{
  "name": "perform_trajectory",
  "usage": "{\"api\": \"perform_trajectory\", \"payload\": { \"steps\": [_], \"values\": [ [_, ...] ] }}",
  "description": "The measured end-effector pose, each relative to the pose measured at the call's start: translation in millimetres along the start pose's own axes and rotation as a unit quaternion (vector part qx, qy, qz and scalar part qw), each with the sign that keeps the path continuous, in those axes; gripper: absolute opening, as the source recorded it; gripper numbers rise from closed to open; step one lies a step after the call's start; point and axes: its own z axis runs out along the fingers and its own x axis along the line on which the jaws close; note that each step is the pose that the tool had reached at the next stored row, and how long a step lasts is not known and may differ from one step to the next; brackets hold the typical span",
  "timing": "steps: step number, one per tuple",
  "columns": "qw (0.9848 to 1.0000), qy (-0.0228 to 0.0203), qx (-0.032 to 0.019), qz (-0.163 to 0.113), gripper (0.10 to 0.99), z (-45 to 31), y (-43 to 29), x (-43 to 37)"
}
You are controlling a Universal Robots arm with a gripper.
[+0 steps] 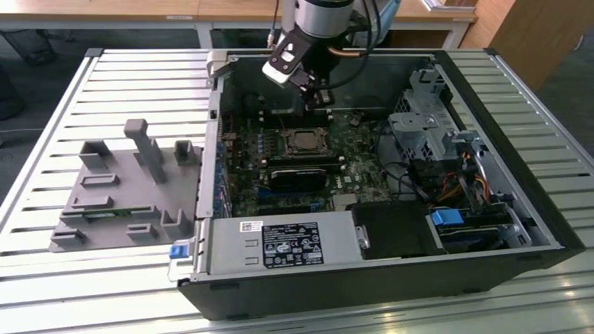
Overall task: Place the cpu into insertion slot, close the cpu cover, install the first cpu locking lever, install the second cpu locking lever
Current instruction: 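Install the first cpu locking lever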
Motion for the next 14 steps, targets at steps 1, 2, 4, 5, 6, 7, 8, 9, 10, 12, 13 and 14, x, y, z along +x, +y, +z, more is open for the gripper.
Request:
{"api": "perform_trajectory", "payload": {
  "steps": [1,2,4,5,6,7,8,9,10,12,13,14],
  "values": [
    [1.0,0.0,0.0005,-0.006,0.118,0.1,0.0,0.0],
    [0.9999,-0.0001,0.0011,-0.015,0.118,0.1,0.0,0.0],
    [0.9995,-0.0001,0.0023,-0.031,0.118,0.2,0.0,0.0],
    [0.9992,-0.0002,0.0029,-0.039,0.118,0.2,0.0,0.0],
    [0.9989,-0.0002,0.0035,-0.047,0.118,0.3,0.0,0.0],
    [0.9985,-0.0002,0.0041,-0.054,0.118,0.3,0.0,0.0],
    [0.9981,-0.0003,0.0046,-0.062,0.118,0.3,0.0,0.0],
    [0.9976,-0.0003,0.0052,-0.069,0.118,0.3,0.0,0.0],
    [0.9971,-0.0003,0.0057,-0.076,0.118,0.3,0.0,0.0],
    [0.996,-0.0004,0.0067,-0.089,0.118,0.3,0.0,0.0],
    [0.9953,-0.0004,0.0072,-0.097,0.118,0.4,0.0,0.0],
    [0.9944,-0.0004,0.0078,-0.105,0.118,0.4,0.0,0.0]
  ]
}}
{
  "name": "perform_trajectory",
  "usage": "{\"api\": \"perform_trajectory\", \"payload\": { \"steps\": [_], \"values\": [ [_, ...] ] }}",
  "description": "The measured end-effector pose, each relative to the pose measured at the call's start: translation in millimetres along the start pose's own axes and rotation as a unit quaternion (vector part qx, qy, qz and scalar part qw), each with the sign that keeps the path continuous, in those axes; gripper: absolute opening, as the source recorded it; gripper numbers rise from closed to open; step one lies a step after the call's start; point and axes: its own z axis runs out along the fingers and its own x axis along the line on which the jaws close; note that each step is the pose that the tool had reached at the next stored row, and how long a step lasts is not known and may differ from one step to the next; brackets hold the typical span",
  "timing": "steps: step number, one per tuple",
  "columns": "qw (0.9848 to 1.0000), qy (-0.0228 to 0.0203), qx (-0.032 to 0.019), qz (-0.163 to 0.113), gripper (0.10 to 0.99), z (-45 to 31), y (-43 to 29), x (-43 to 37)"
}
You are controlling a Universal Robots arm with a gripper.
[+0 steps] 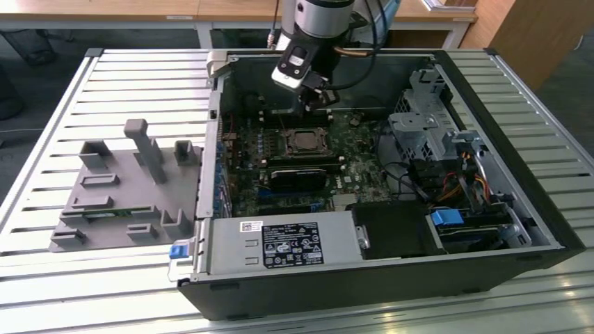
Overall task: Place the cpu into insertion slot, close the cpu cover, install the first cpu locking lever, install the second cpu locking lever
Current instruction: 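Install the first cpu locking lever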
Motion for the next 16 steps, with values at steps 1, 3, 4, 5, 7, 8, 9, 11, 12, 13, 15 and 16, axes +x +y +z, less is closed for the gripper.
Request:
{"api": "perform_trajectory", "payload": {
  "steps": [1,3,4,5,7,8,9,11,12,13,15,16],
  "values": [
    [1.0,0.0,0.0006,-0.008,0.118,0.0,0.0,0.0],
    [0.9997,-0.0001,0.0017,-0.022,0.118,0.0,0.0,0.0],
    [0.9996,-0.0002,0.0022,-0.029,0.118,0.0,0.0,0.0],
    [0.9994,-0.0002,0.0026,-0.034,0.118,0.0,0.0,0.0],
    [0.999,-0.0002,0.0034,-0.046,0.118,0.0,0.0,0.0],
    [0.9987,-0.0002,0.0038,-0.051,0.118,0.1,0.0,0.0],
    [0.9983,-0.0003,0.0043,-0.057,0.118,0.0,0.0,0.0],
    [0.9974,-0.0003,0.0054,-0.072,0.118,0.1,0.0,0.0],
    [0.9967,-0.0003,0.0061,-0.081,0.118,0.1,0.0,0.0],
    [0.996,-0.0004,0.0067,-0.089,0.118,0.1,0.0,0.0],
    [0.9944,-0.0004,0.0079,-0.106,0.118,0.2,0.0,0.0],
    [0.9934,-0.0005,0.0085,-0.114,0.118,0.2,0.0,0.0]
  ]
}}
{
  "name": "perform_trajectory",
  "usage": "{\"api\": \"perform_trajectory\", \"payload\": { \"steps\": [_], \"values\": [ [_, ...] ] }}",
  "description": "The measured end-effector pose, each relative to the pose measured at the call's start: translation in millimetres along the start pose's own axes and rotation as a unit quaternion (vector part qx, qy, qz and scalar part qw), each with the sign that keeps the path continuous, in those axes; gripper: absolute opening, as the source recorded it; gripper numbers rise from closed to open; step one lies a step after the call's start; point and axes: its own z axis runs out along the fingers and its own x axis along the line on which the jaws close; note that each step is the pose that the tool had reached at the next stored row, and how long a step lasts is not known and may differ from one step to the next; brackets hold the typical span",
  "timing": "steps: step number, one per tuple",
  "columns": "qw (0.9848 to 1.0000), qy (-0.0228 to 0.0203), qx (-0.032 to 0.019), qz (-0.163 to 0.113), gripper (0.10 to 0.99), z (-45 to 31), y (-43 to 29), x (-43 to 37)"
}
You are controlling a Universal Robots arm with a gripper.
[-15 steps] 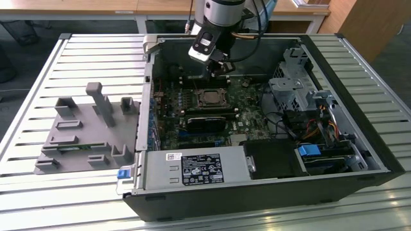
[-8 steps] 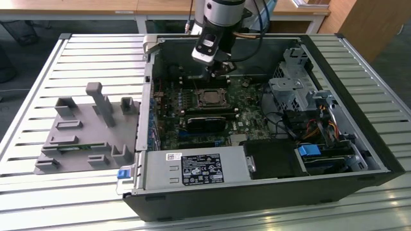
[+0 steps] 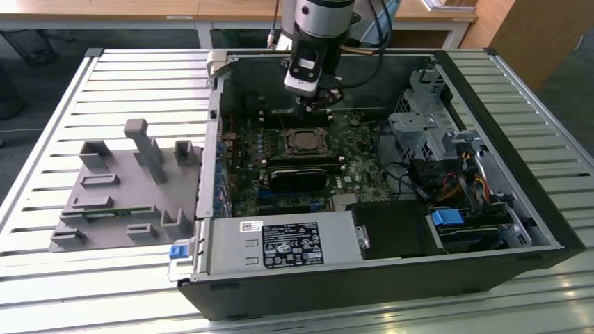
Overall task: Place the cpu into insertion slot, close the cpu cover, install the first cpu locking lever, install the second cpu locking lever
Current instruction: 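Install the first cpu locking lever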
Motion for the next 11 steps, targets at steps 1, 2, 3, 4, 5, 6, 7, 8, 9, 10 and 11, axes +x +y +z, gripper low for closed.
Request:
{"api": "perform_trajectory", "payload": {
  "steps": [1,2,3,4,5,6,7,8,9,10,11],
  "values": [
    [1.0,0.0,0.0006,-0.008,0.118,0.0,0.0,0.0],
    [0.9999,-0.0001,0.0012,-0.016,0.118,0.0,0.0,0.0],
    [0.9997,-0.0001,0.0018,-0.024,0.118,0.0,0.0,0.0],
    [0.9995,-0.0001,0.0024,-0.032,0.118,0.1,0.0,0.0],
    [0.9992,-0.0002,0.003,-0.04,0.118,0.1,0.0,0.0],
    [0.9988,-0.0002,0.0036,-0.048,0.118,0.1,0.0,0.0],
    [0.9984,-0.0002,0.0042,-0.056,0.118,0.1,0.0,0.0],
    [0.998,-0.0003,0.0048,-0.064,0.118,0.1,0.0,0.0],
    [0.9974,-0.0003,0.0054,-0.072,0.118,0.1,0.0,0.0],
    [0.9968,-0.0003,0.006,-0.079,0.118,0.2,0.0,0.0],
    [0.9962,-0.0004,0.0065,-0.086,0.118,0.2,0.0,0.0]
  ]
}}
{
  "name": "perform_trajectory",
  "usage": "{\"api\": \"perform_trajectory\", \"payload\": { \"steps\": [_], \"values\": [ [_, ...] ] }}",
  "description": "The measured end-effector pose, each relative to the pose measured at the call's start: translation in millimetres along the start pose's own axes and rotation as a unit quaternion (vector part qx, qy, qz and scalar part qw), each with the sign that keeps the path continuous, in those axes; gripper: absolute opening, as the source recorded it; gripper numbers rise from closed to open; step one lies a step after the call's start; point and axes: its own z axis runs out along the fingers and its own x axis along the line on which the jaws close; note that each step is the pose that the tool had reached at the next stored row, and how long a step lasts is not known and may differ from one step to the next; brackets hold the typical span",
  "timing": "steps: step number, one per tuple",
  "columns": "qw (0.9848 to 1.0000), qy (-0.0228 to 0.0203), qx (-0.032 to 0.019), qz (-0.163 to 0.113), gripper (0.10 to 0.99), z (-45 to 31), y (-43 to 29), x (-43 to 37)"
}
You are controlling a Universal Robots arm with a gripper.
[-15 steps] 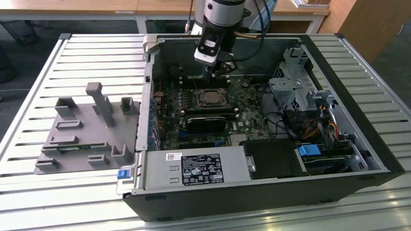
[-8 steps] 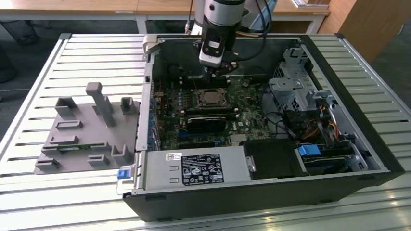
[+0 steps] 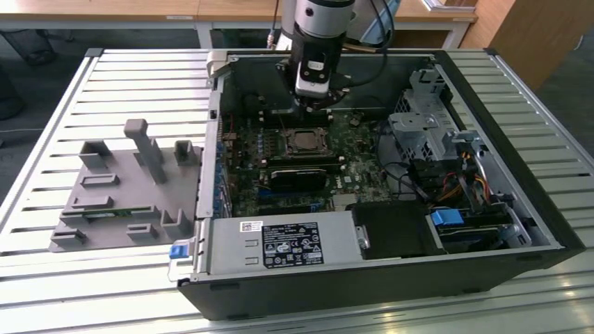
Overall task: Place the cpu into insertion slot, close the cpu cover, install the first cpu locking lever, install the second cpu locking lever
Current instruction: 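Install the first cpu locking lever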
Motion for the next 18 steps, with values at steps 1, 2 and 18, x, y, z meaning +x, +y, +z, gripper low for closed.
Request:
{"api": "perform_trajectory", "payload": {
  "steps": [1,2,18],
  "values": [
    [1.0,0.0,0.0006,-0.007,0.118,0.0,0.0,0.0],
    [0.9999,-0.0001,0.0011,-0.014,0.118,0.0,0.0,0.0],
    [0.9963,-0.0211,-0.0109,-0.082,0.118,0.1,-0.4,0.4]
  ]
}}
